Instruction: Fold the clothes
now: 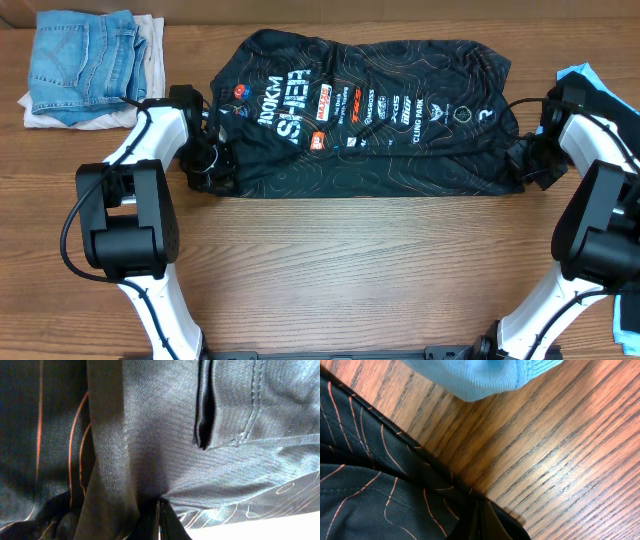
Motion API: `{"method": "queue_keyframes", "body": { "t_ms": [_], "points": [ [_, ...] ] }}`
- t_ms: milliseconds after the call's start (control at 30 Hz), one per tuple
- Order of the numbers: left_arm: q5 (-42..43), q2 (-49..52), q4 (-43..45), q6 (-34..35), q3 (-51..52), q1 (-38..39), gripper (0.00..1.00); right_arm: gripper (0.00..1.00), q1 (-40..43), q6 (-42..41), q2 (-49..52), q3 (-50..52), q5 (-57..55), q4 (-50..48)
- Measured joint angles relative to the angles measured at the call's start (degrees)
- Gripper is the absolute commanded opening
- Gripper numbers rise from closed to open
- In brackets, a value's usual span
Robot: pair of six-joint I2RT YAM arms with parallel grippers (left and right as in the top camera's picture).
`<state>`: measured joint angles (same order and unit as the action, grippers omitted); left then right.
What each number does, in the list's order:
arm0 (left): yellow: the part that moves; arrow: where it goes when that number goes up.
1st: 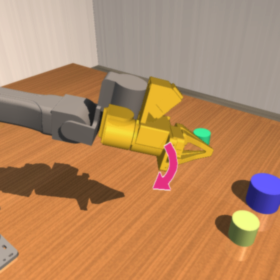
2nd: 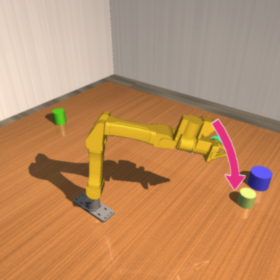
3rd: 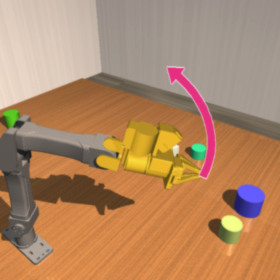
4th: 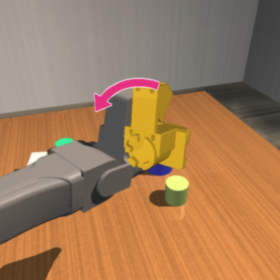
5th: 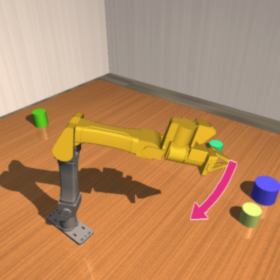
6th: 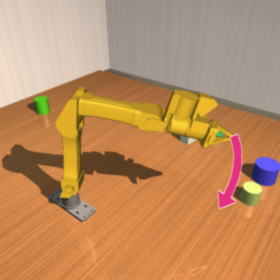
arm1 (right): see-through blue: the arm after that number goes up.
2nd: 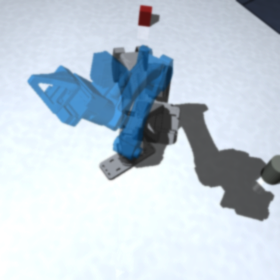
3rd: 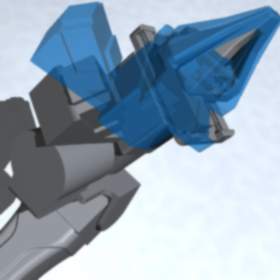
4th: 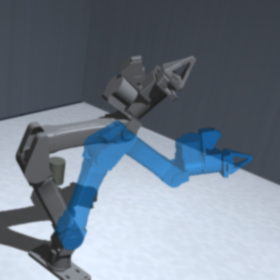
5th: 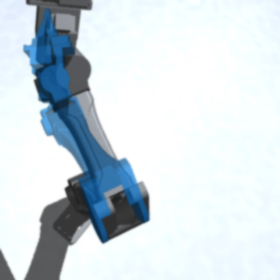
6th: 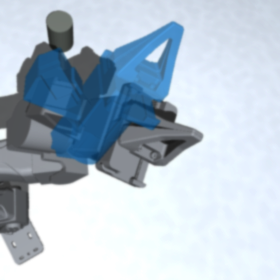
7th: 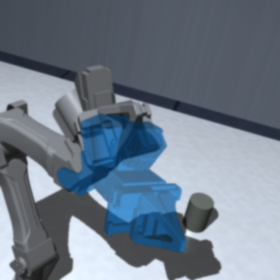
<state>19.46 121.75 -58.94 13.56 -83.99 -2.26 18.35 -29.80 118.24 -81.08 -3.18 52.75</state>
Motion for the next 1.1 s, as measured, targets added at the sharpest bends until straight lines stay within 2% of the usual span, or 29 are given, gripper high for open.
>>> {"method": "queue_keyframes", "body": {
  "t_ms": [367, 600, 800, 1100],
  "points": [
    [-0.79, 0.00, 0.20, 0.02, 0.00, 0.02, 0.09, 0.04, 1.07, -0.96, 0.00, 0.13, -3.91, 1.46],
    [-0.85, 0.00, 0.17, 0.00, 0.00, 0.00, 0.05, 0.04, 2.10, -2.21, 0.02, 0.20, -5.86, 2.54],
    [-1.77, 0.02, -0.68, 0.00, -0.44, 0.00, 0.06, 0.04, 2.19, -2.56, 0.02, -1.16, -6.03, 6.25],
    [-2.56, 0.07, -0.90, 0.00, -0.70, 0.00, 0.07, 0.04, 1.57, 8.44, -3.54, -4.68, 6.32, 0.44]
  ]
}}
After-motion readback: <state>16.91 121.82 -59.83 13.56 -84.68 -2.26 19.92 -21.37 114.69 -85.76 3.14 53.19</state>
